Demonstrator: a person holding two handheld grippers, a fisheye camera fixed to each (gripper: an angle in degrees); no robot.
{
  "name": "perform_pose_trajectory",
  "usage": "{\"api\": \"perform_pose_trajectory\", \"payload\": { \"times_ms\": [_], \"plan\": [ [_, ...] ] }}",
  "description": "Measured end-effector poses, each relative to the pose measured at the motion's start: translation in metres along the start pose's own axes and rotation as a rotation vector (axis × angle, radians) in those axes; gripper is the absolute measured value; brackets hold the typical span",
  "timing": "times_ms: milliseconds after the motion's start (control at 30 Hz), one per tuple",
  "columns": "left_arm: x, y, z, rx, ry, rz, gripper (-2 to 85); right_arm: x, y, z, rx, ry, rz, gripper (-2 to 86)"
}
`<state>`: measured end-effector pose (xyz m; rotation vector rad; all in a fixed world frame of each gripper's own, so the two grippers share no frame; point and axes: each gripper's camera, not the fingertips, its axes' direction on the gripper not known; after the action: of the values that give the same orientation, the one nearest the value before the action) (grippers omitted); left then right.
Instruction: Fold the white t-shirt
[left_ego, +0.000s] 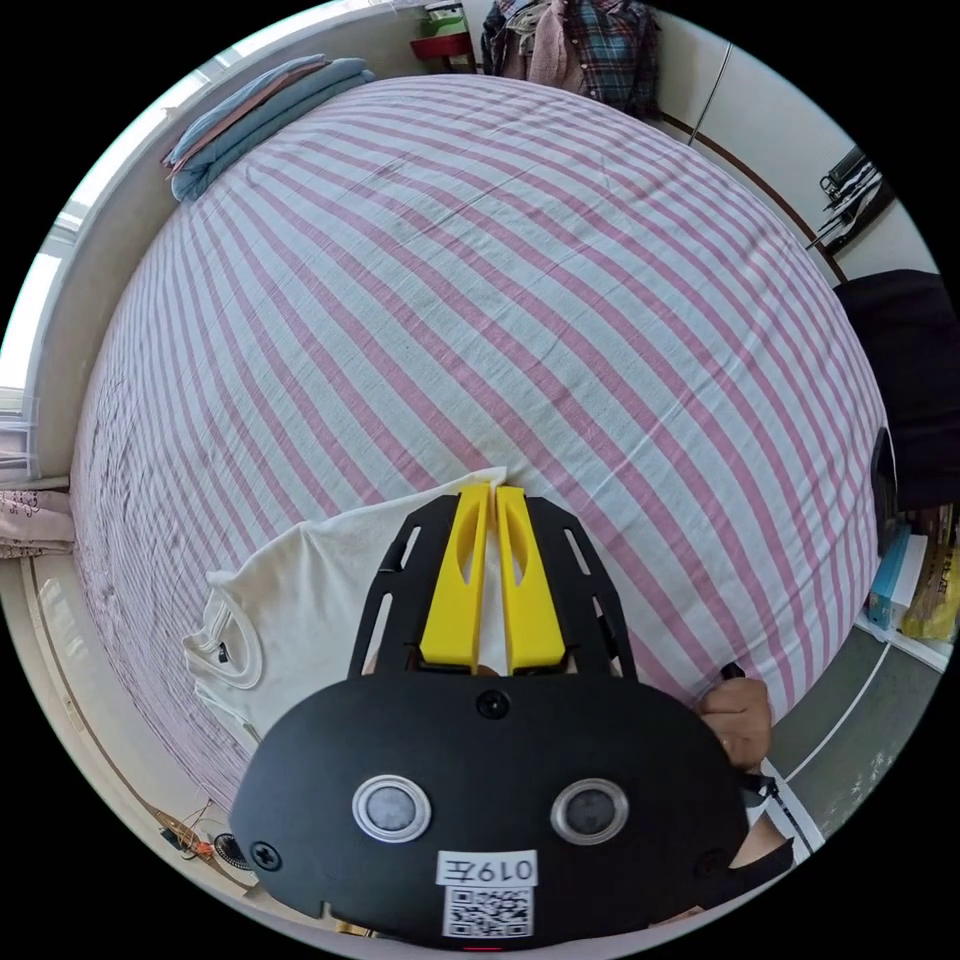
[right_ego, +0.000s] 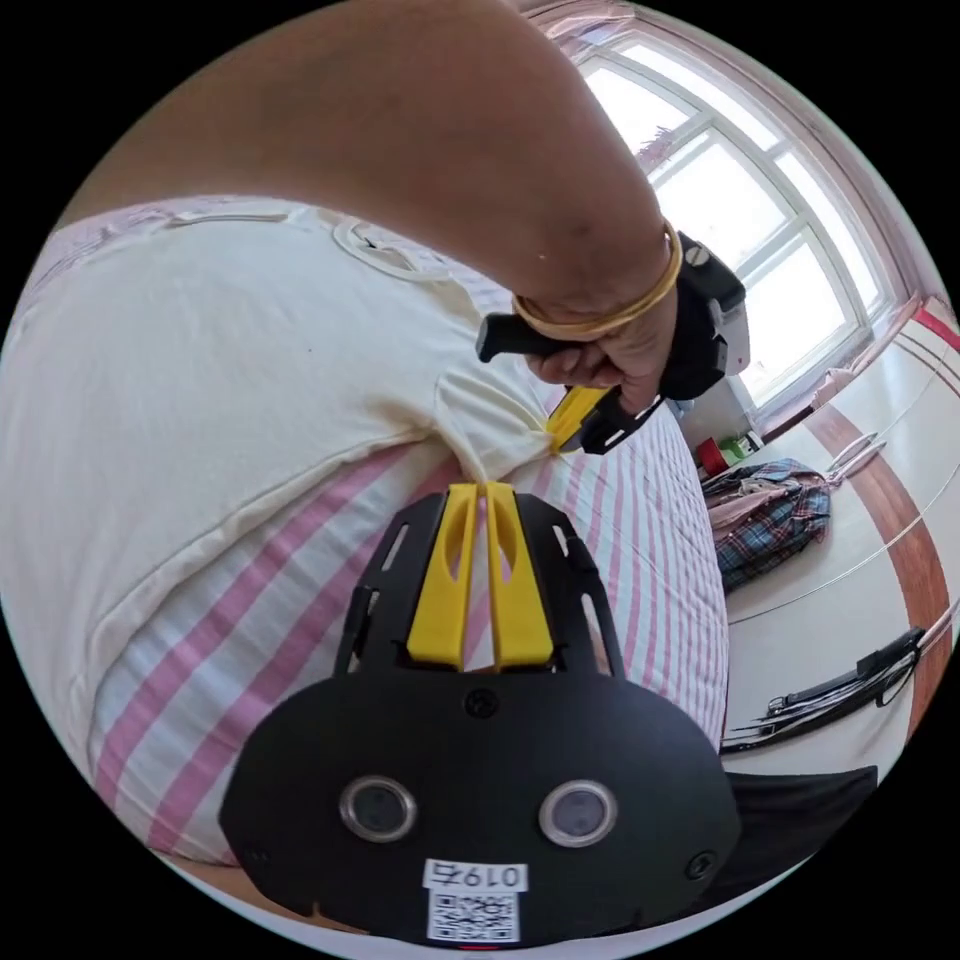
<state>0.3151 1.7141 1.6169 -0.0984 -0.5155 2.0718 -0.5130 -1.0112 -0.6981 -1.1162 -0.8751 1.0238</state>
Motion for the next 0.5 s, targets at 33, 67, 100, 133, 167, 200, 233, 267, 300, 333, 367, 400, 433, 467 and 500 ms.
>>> {"api": "perform_pose_trajectory", "payload": {
  "times_ms": [33,67,100,133,167,200,233,267,300,333,367,400,433,467,500],
  "plan": [
    [-0.013,0.005,0.0,0.01,0.028,-0.013,1.2,-0.003,-0.008,-0.006,-0.006,-0.006,0.005,-0.5],
    [-0.028,0.011,0.001,0.02,0.062,-0.024,1.2,-0.004,-0.012,-0.009,-0.004,-0.009,0.014,-0.6],
    [-0.036,0.015,0.001,0.026,0.085,-0.034,1.2,-0.005,-0.018,-0.017,0.007,-0.018,0.028,-0.8],
    [-0.053,0.022,0.002,0.037,0.136,-0.054,1.1,-0.008,-0.025,-0.026,0.023,-0.013,0.036,-0.8],
    [-0.071,0.029,0.003,0.05,0.196,-0.076,1.1,-0.011,-0.028,-0.03,0.031,-0.003,0.039,-0.9],
    [-0.081,0.033,0.003,0.057,0.226,-0.088,1.0,-0.017,-0.035,-0.039,0.042,0.023,0.029,-0.9],
    [-0.1,0.042,0.004,0.075,0.287,-0.109,1.0,-0.026,-0.044,-0.047,0.052,0.062,0.008,-0.9],
    [-0.118,0.051,0.004,0.095,0.345,-0.127,0.9,-0.032,-0.049,-0.051,0.054,0.087,-0.004,-0.9],
    [-0.127,0.056,0.004,0.104,0.368,-0.135,0.9,-0.042,-0.059,-0.058,0.054,0.132,-0.033,-0.9],
    [-0.145,0.066,0.004,0.133,0.413,-0.148,0.9,-0.053,-0.069,-0.065,0.051,0.17,-0.061,-0.9],
    [-0.163,0.077,0.003,0.16,0.458,-0.16,0.9,-0.058,-0.075,-0.068,0.049,0.186,-0.074,-0.9],
    [-0.171,0.082,0.003,0.167,0.474,-0.164,0.9,-0.067,-0.086,-0.075,0.045,0.216,-0.096,-0.9],
    [-0.187,0.092,0.002,0.187,0.5,-0.165,0.9,-0.076,-0.097,-0.082,0.038,0.244,-0.119,-0.9],
    [-0.203,0.104,0.0,0.208,0.518,-0.172,0.9,-0.081,-0.103,-0.085,0.034,0.259,-0.131,-0.9],
    [-0.211,0.11,-0.001,0.216,0.521,-0.176,0.9,-0.09,-0.115,-0.093,0.034,0.285,-0.156,-0.9]
  ]
}}
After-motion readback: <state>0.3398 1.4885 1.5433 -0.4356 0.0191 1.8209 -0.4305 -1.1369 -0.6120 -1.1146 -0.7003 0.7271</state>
